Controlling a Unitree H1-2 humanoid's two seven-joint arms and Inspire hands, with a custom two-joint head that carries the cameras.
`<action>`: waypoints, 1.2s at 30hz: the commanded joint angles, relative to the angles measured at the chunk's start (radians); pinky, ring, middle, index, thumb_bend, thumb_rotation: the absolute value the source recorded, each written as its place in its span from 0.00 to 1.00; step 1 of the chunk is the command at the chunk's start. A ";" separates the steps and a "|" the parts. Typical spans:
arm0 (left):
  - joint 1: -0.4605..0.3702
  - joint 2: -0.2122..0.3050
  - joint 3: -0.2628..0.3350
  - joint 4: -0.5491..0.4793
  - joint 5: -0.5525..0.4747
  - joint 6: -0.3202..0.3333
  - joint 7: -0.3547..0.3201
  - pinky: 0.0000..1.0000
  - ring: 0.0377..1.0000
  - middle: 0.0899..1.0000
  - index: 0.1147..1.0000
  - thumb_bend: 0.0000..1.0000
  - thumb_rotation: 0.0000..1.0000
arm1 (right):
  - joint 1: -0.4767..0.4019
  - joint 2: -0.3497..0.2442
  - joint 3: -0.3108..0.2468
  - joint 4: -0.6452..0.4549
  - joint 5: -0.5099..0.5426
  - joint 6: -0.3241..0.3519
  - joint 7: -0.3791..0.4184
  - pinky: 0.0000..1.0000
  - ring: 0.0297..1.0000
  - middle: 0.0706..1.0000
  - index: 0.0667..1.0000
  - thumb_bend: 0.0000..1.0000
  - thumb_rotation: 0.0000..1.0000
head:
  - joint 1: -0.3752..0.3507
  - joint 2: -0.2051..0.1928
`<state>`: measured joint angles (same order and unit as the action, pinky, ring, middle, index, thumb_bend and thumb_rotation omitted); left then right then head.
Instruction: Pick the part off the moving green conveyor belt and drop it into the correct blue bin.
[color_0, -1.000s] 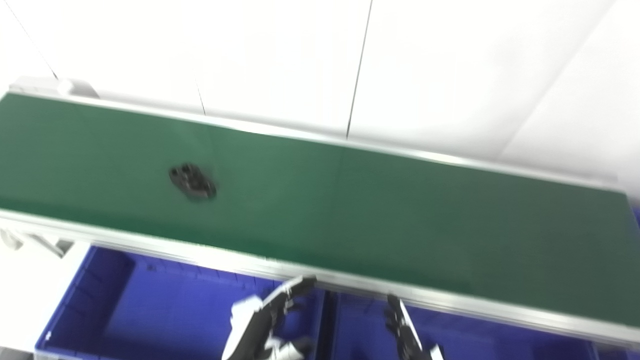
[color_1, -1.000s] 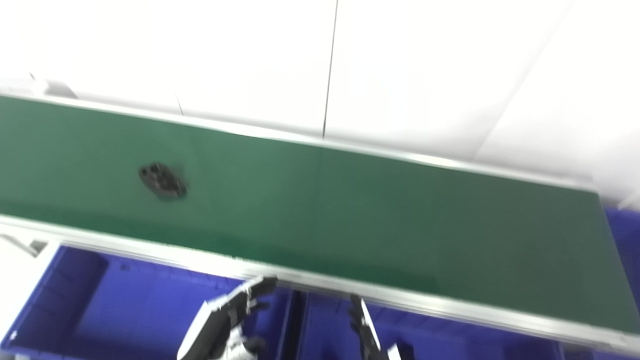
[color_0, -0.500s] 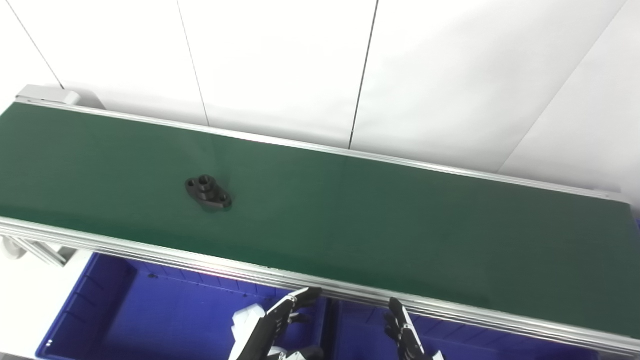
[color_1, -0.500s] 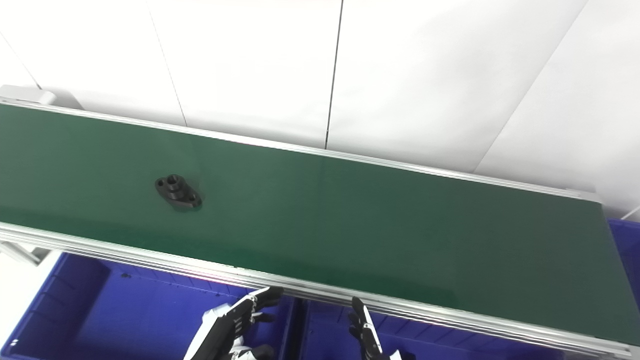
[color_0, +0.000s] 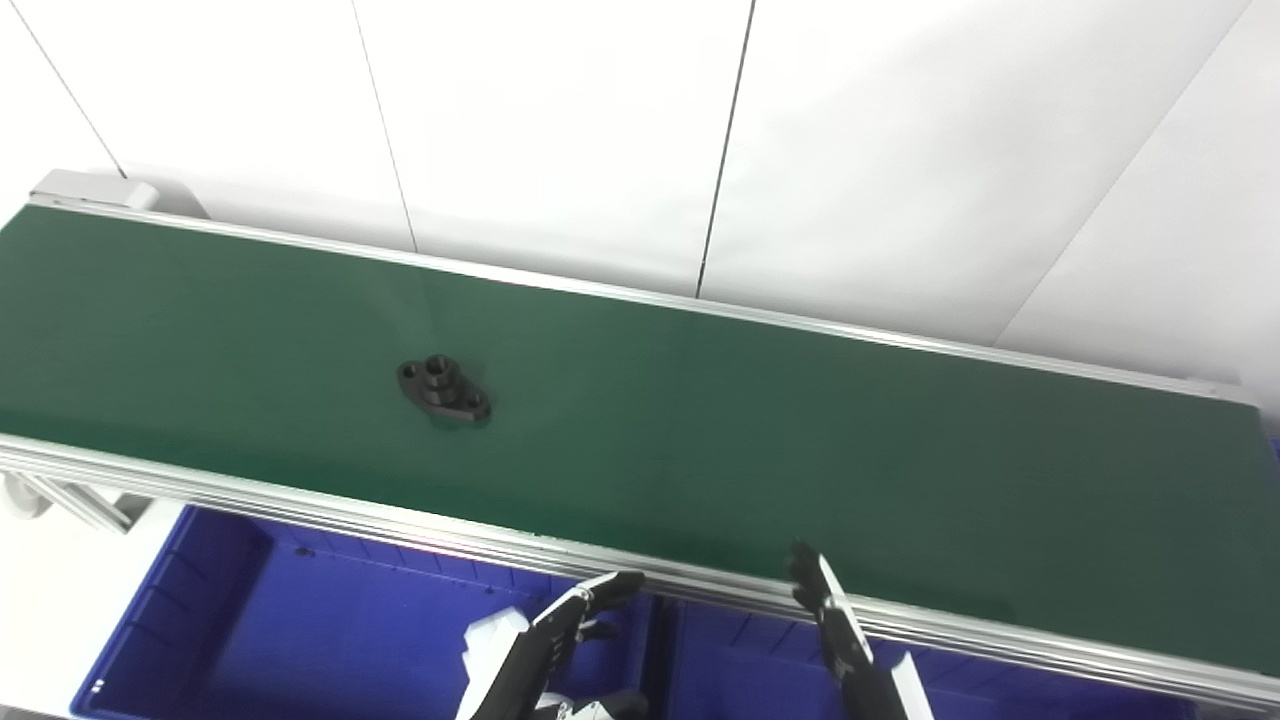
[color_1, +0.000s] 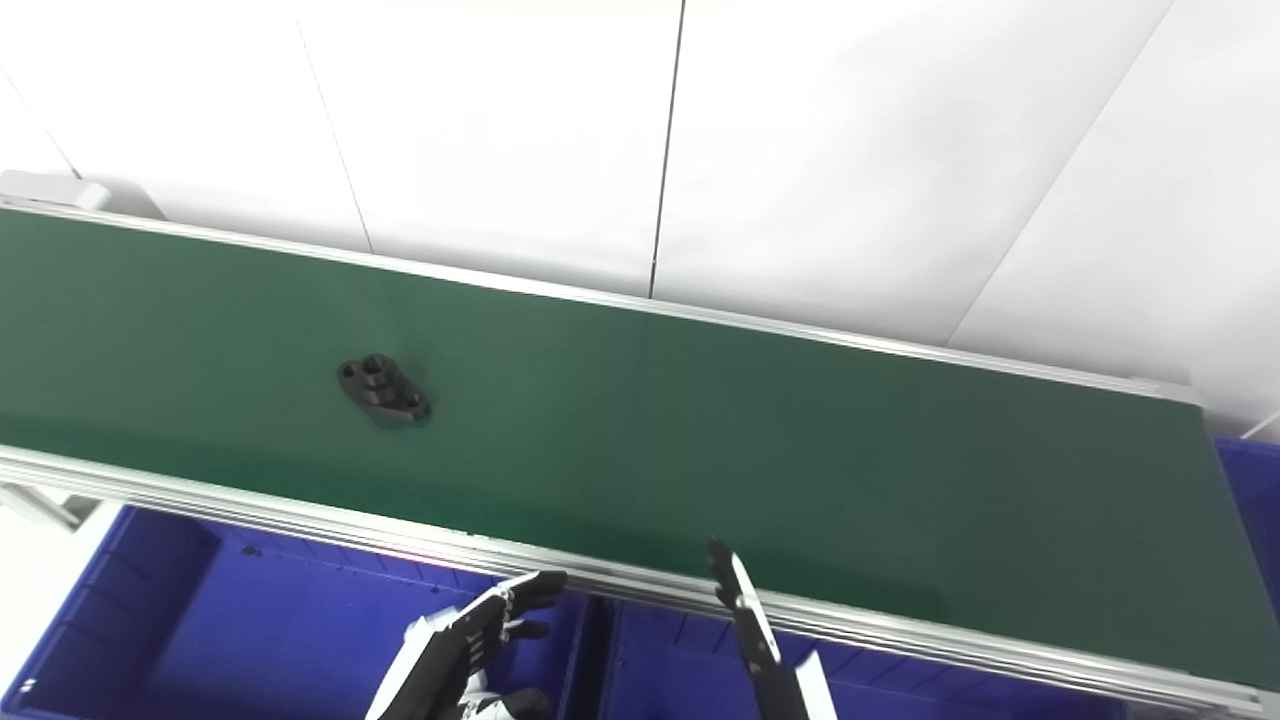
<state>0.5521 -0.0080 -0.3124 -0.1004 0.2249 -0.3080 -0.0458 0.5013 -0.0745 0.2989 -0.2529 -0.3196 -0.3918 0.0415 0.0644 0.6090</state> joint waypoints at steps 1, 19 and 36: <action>-0.001 0.004 -0.004 -0.027 -0.005 -0.030 0.003 0.76 0.85 0.83 0.79 0.84 0.72 | -0.022 0.045 0.004 -0.070 -0.052 0.023 -0.015 0.85 0.93 0.95 0.95 0.86 0.75 | -0.001 -0.002; -0.005 0.005 -0.008 -0.026 -0.017 -0.034 0.000 0.75 0.85 0.85 0.80 0.85 0.71 | -0.313 0.124 -0.028 -0.142 -0.276 0.310 0.030 0.84 0.94 0.97 0.99 0.85 0.70 | -0.001 0.001; -0.016 -0.001 -0.008 -0.002 -0.038 -0.055 0.002 0.77 0.85 0.84 0.78 0.84 0.70 | -0.648 0.163 0.077 0.072 -0.644 0.532 0.062 0.72 0.82 0.87 0.95 0.91 0.65 | -0.004 -0.007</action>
<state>0.5379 -0.0032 -0.3127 -0.0891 0.2022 -0.3165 -0.0468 -0.1031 0.0747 0.3694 -0.1898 -0.9434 0.1274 0.1311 0.0598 0.6029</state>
